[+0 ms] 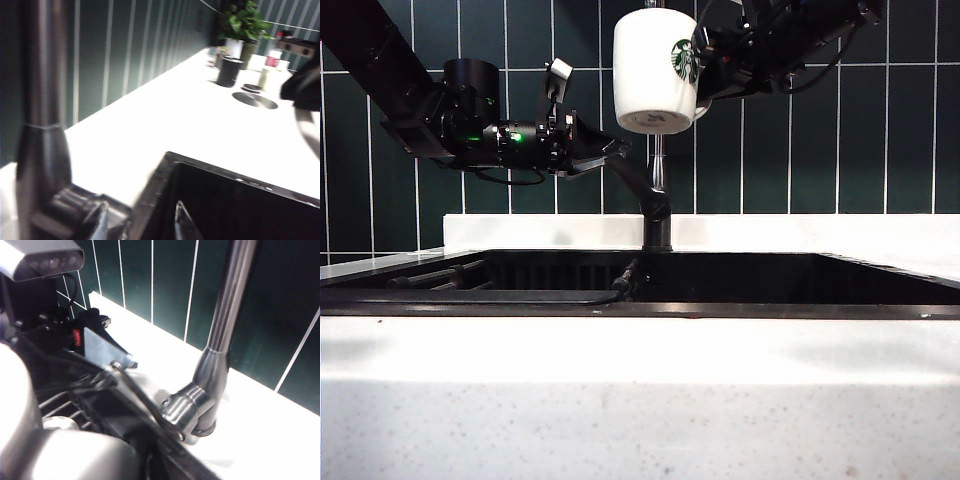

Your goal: Pick up the mug next to the sink, go to the faucet to get some water, pour the water into the sink, and finally put the mug back to its place.

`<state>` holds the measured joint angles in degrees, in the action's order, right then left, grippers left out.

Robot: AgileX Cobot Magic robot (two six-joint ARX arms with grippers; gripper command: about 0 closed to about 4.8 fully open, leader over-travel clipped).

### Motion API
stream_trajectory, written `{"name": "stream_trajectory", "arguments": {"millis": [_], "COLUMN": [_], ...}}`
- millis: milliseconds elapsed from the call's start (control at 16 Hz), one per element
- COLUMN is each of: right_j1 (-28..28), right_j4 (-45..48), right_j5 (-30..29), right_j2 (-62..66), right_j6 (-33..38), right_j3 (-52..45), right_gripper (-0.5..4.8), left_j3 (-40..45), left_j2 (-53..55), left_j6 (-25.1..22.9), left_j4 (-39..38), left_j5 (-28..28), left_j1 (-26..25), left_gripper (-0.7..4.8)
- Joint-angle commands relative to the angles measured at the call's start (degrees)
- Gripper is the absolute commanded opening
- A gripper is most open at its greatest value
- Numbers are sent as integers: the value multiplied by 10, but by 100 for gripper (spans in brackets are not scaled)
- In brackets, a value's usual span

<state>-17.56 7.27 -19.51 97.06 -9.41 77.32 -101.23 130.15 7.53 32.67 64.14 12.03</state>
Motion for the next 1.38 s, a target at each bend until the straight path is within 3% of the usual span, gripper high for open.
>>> {"name": "stream_trajectory", "arguments": {"millis": [63,250,500,688,876,1188,1251,1376], "right_j1": [-1,-1,-1,-1,-1,-1,-1,-1], "right_j4": [32,31,21,21,21,20,20,20], "right_j5": [0,-1,-1,-1,-1,1,1,1], "right_j2": [-9,-9,-9,-9,-9,-9,-9,-9], "right_j6": [1,1,1,1,-1,-12,-12,-12], "right_j3": [5,5,5,5,5,5,5,5], "right_gripper": [-1,-1,-1,-1,-1,-1,-1,-1], "left_j3": [0,0,0,0,0,0,0,0], "left_j2": [-3,-3,-2,-2,-2,-2,-2,-2], "left_j6": [2,-16,-46,-56,-120,-132,-134,-135], "left_j4": [-4,-4,-9,-35,-83,-83,-81,-79], "left_j5": [41,20,-86,-89,-96,-135,-189,-244], "left_j1": [5,5,5,5,5,5,5,5], "left_gripper": [165,165,165,165,165,165,165,165]}}
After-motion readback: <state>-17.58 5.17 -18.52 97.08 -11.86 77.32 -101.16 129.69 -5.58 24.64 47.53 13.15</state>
